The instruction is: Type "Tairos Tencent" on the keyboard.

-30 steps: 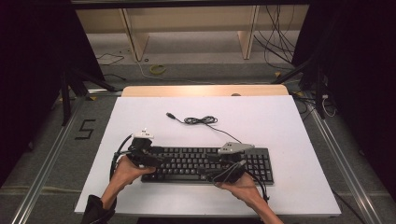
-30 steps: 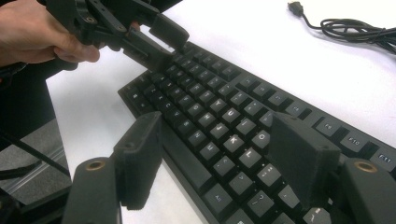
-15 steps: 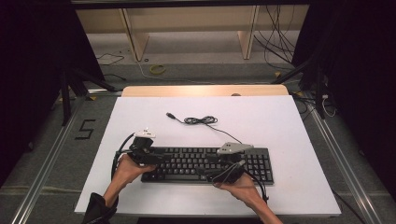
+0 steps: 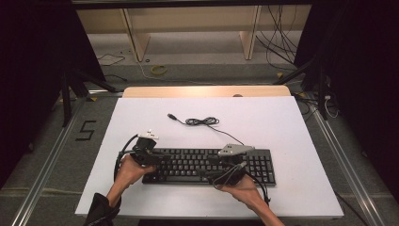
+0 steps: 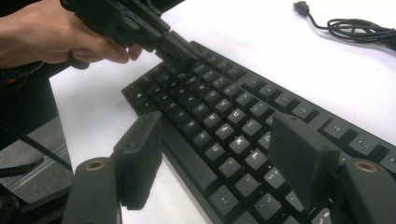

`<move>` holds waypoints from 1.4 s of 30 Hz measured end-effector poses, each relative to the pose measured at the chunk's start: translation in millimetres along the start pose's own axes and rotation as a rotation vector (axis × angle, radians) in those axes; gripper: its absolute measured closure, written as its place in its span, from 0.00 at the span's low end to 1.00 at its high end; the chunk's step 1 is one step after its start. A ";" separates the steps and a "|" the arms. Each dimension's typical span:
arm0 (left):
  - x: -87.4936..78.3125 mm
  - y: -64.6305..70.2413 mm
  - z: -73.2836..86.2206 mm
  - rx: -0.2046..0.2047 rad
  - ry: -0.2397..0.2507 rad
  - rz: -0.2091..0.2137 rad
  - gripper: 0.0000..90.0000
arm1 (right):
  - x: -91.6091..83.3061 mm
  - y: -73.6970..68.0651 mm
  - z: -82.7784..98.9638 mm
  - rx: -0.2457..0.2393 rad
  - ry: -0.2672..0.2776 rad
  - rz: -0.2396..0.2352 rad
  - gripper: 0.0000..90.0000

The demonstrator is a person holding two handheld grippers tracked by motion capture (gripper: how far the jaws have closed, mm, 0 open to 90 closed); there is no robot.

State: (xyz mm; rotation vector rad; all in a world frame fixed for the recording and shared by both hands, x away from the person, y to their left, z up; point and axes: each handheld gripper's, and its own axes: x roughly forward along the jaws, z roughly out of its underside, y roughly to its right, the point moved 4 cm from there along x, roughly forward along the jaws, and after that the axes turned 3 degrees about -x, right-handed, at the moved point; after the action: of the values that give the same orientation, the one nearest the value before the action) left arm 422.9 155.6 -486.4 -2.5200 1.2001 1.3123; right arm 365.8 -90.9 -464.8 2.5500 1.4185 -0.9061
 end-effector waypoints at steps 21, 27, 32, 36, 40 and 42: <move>14.3 -3.7 6.1 -0.022 -0.057 -0.017 0.99 | -0.1 -0.5 -0.2 0.001 0.000 0.000 0.40; 13.1 -2.3 5.5 -0.016 -0.063 -0.024 0.99 | -0.2 -0.9 -0.3 0.000 -0.003 0.002 0.40; 7.1 -1.0 2.3 -0.016 -0.038 -0.020 0.96 | -0.5 -0.6 -0.5 0.001 -0.001 0.003 0.40; 0.3 1.6 -0.9 -0.018 -0.009 -0.010 0.92 | -1.2 -0.8 -1.4 0.000 0.004 0.003 0.40; -4.2 4.2 -3.7 -0.021 0.010 -0.009 0.85 | -1.3 -1.1 -1.6 -0.001 0.003 0.004 0.40; -4.8 4.5 -3.8 -0.024 0.014 -0.003 0.81 | -1.0 -1.3 -1.6 -0.002 0.003 0.005 0.40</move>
State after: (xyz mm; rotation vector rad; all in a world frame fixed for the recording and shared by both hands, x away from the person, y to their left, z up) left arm 421.0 153.9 -479.3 -2.5499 1.1907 1.3185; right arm 365.1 -90.4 -462.7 2.5532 1.4128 -0.9009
